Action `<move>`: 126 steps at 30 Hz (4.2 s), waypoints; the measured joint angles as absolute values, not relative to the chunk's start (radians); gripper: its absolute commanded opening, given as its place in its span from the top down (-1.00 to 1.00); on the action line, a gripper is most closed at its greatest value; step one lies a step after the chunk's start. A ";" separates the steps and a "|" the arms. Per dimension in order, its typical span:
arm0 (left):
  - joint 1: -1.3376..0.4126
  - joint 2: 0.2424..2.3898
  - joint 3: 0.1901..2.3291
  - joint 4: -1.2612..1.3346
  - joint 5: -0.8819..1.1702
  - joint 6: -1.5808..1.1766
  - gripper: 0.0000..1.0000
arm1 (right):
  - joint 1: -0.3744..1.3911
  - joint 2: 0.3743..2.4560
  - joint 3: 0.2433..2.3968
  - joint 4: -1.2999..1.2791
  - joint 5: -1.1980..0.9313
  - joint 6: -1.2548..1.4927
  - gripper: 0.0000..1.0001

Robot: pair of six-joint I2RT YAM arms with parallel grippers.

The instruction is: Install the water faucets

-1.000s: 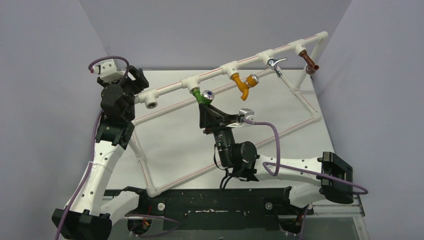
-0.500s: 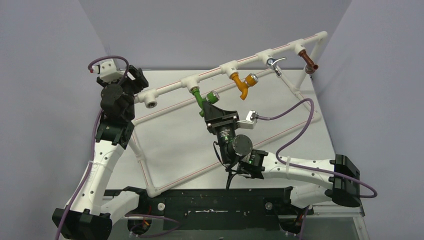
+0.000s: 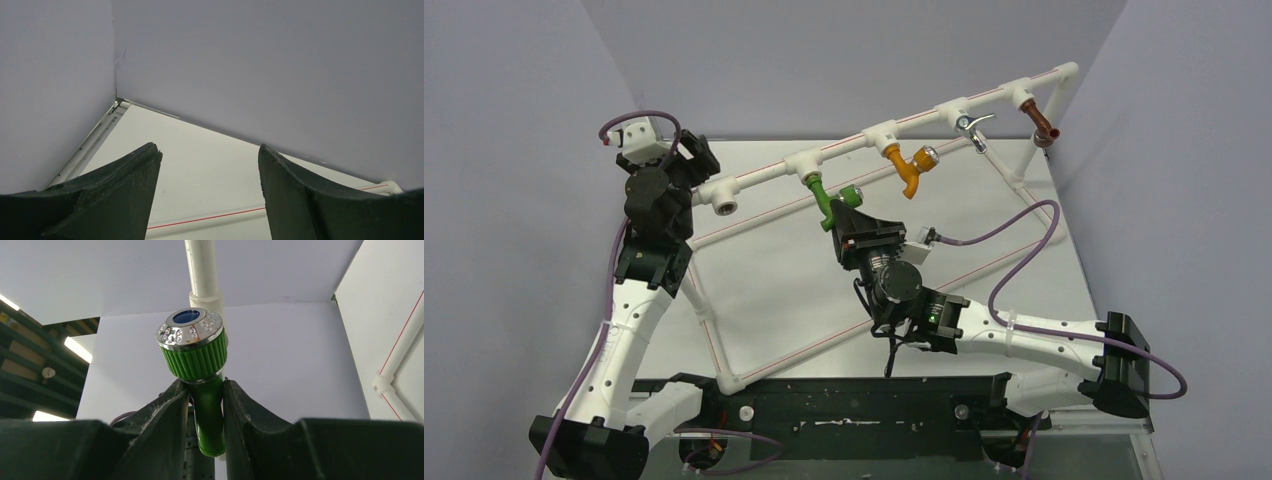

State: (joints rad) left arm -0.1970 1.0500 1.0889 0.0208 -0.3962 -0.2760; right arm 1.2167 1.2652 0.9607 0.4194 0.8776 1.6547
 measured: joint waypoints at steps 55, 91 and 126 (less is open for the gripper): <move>-0.198 1.038 1.082 0.019 -0.395 -0.277 -0.38 | 1.146 0.862 0.885 0.207 0.471 0.488 -0.59; -0.192 1.042 1.084 0.021 -0.384 -0.278 -0.38 | 1.229 0.992 1.058 -0.067 0.039 -1.186 -0.60; -0.191 1.045 1.085 0.020 -0.383 -0.278 -0.38 | 1.207 1.262 1.001 0.316 0.360 -1.533 0.04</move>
State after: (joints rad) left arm -0.1905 1.0451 1.0855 0.0204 -0.3828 -0.2775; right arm 1.2072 1.2621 1.0008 0.3164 0.3599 -1.5326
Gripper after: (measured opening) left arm 0.689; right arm 0.529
